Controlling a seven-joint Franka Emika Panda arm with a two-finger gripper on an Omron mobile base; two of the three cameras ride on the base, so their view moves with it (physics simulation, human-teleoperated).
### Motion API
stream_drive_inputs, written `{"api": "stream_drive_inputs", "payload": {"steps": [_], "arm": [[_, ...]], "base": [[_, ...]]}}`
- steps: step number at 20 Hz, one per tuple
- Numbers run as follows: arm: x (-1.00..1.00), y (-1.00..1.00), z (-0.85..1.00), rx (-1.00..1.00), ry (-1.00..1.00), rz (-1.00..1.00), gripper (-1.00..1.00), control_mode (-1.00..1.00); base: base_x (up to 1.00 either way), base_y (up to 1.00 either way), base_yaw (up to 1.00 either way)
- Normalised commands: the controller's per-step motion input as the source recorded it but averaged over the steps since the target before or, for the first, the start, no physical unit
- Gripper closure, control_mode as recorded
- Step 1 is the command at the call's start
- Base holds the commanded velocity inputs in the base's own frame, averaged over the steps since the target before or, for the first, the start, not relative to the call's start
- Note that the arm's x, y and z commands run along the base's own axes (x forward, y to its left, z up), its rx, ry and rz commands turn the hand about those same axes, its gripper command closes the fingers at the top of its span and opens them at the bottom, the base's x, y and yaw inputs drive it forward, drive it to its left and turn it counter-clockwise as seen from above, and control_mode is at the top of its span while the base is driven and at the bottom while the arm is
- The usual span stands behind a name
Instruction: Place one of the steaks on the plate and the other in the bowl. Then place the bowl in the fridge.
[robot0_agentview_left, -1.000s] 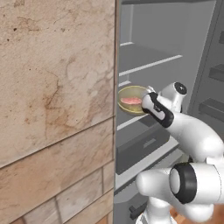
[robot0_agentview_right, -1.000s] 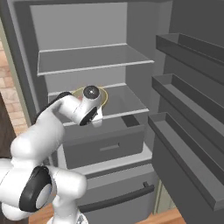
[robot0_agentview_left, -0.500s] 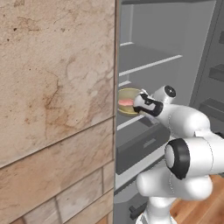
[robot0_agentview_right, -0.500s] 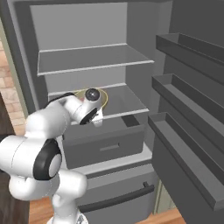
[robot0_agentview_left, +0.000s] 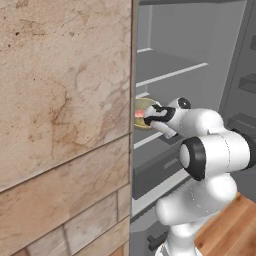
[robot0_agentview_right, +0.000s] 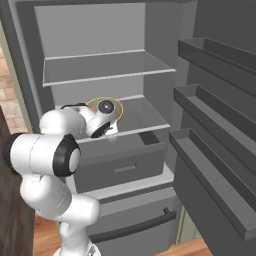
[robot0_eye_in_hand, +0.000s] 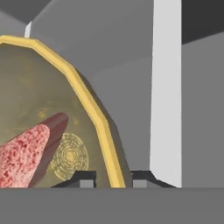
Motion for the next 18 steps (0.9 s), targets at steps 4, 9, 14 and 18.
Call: {"api": "stream_drive_inputs", "payload": {"steps": [4,9,14,18], "arm": [[0.43,0.08,-0.06,0.00,0.00,0.00,-1.00,-1.00],[-0.11,0.00,0.00,0.01,-0.09,0.00,-1.00,-1.00],[-0.39,0.00,0.14,0.00,-0.21,0.00,-1.00,-1.00],[-0.80,-0.01,0.18,0.00,-0.34,0.00,-1.00,-1.00]], "base": [[0.00,0.00,0.00],[0.00,0.00,0.00],[0.00,0.00,0.00],[0.00,0.00,0.00]]}}
